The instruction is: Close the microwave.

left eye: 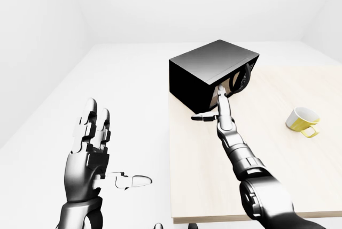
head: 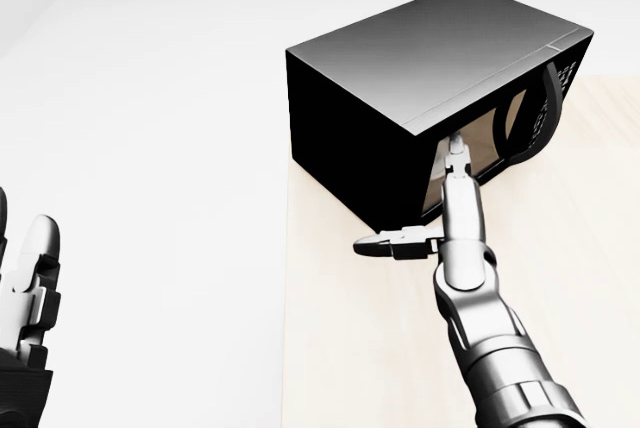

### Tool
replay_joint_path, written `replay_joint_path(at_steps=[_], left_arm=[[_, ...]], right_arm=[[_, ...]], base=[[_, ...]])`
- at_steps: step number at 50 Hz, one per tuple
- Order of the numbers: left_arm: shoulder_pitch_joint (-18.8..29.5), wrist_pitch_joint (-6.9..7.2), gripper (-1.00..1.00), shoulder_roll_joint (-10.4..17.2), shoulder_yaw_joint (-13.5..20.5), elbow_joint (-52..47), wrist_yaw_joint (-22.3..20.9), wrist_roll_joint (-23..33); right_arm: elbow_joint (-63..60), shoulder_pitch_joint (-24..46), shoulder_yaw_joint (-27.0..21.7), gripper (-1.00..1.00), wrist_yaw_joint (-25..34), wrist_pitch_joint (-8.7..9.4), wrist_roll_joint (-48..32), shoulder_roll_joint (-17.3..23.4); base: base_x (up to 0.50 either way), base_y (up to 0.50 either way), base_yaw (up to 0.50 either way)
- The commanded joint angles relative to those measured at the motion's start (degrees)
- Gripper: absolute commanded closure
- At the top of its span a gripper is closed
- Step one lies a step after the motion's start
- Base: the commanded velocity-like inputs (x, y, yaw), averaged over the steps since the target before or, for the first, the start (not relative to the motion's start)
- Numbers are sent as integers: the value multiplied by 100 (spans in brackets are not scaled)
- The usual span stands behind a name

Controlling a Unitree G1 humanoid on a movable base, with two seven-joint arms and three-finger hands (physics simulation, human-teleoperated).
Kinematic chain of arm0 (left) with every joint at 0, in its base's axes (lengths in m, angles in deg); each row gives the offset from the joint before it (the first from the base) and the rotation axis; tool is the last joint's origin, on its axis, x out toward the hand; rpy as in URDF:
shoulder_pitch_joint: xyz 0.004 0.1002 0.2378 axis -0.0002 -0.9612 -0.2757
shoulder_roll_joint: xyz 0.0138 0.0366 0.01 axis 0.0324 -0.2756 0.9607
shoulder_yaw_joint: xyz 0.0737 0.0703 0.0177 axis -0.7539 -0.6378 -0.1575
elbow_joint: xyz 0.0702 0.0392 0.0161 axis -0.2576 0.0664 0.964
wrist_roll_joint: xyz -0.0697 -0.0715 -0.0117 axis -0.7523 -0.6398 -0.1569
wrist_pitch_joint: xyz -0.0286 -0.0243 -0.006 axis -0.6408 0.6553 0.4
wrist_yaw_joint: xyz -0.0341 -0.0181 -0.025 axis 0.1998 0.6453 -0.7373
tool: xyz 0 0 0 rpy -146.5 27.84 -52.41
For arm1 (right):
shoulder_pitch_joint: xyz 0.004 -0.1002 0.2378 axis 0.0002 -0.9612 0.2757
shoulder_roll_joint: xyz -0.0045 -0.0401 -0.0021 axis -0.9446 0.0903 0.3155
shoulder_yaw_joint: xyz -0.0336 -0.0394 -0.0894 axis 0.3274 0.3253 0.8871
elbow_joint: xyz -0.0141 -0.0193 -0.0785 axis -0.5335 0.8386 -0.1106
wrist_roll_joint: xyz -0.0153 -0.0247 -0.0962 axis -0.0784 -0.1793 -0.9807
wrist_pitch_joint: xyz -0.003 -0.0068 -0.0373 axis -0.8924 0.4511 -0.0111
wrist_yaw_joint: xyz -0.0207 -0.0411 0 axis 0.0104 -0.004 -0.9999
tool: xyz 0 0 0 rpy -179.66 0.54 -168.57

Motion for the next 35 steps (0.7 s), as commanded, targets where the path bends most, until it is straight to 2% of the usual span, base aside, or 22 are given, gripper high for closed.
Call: replay_joint_path(at_steps=[1, 6, 12, 15, 22, 25, 30, 32, 35], left_arm=[[4, 0, -100, 11, -21, -33, 23, 16], [2, 0, -100, 12, -14, -61, 16, 3], [-8, 0, -100, 6, -14, -62, 15, 8], [-11, 0, -100, 10, -55, -20, 18, 49], [26, 0, -100, 40, -70, 43, 49, 66], [74, 0, -100, 43, -45, 84, 60, 60], [142, 0, -100, 50, -4, 131, 77, 57], [198, 0, -100, 47, 21, 188, 84, 62], [217, 0, -100, 48, -13, 235, 107, 106]], right_arm=[[1152, 1157, 92, -100, 171, 0, 117, 4], [1102, 1315, 101, -100, 179, 0, 61, 1], [829, 1147, 121, -100, 189, 0, 39, -10], [346, 789, 168, -100, 280, 0, 37, -52], [-1675, -413, 259, -100, 509, 0, -2, -175], [-3098, -1244, 324, -100, 670, 470, -62, -263], [-4588, -2352, 312, -100, 707, 982, -116, -396], [-5115, -2816, 299, -100, 754, 1000, -83, -413], [-5434, -3124, 252, -100, 776, 1000, -54, -405]], base=[[1, 0, 0], [1, 0, 0], [1, 0, 0], [0, 0, 0], [0, 0, 0], [0, 0, 0], [0, 0, 0], [0, 0, 0], [0, 0, 0]])
